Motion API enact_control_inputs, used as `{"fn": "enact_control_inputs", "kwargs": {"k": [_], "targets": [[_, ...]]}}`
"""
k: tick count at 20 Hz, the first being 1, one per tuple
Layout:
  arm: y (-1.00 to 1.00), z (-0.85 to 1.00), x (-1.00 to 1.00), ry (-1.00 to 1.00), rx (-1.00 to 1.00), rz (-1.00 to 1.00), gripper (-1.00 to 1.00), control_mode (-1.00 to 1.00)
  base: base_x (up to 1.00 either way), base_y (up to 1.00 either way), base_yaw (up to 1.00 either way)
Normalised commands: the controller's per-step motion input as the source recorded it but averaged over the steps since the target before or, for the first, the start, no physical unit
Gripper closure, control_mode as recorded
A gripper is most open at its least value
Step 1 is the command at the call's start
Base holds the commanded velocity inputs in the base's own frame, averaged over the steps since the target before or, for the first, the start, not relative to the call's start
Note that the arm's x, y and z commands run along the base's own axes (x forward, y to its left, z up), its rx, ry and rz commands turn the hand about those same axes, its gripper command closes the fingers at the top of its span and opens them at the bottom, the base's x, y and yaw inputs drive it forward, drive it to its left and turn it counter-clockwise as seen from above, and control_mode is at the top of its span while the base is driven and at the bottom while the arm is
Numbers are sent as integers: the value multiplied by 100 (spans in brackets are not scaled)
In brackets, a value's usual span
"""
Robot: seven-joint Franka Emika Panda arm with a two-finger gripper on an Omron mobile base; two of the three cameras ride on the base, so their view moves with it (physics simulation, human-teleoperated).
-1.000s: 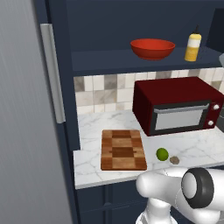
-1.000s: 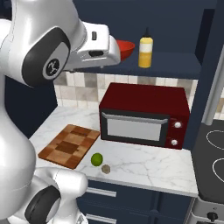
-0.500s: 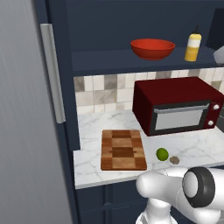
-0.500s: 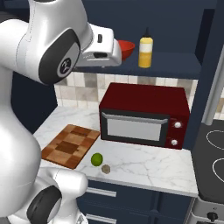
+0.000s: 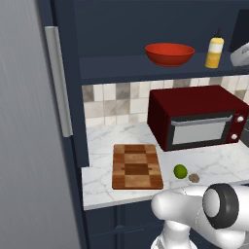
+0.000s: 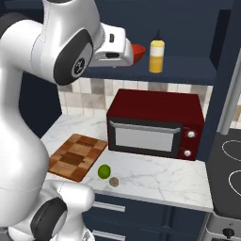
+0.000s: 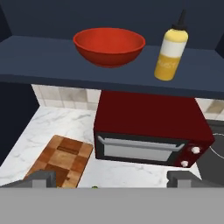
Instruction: Open the cabinet. Place the bowl and condiment on the counter. Then place the lime and garlic on the cutting board.
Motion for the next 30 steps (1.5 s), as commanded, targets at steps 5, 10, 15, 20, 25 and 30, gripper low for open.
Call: {"fn": "enact_control_inputs", "kwargs": {"k": [5,10,15,20,25,30], "targets": [[0,0,31,-1,0,0,-100,-100,0,0,0],[-17,0,12,0,1,-1,-100,-100,0,0,0],[-18,0,6,0,1,-2,-100,-100,0,0,0],[-3,0,7,0,1,-1,-100,-100,0,0,0],[0,0,12,0,2,-2,-100,-100,0,0,0],[-9,0,14,0,3,-3,-100,-100,0,0,0]]}}
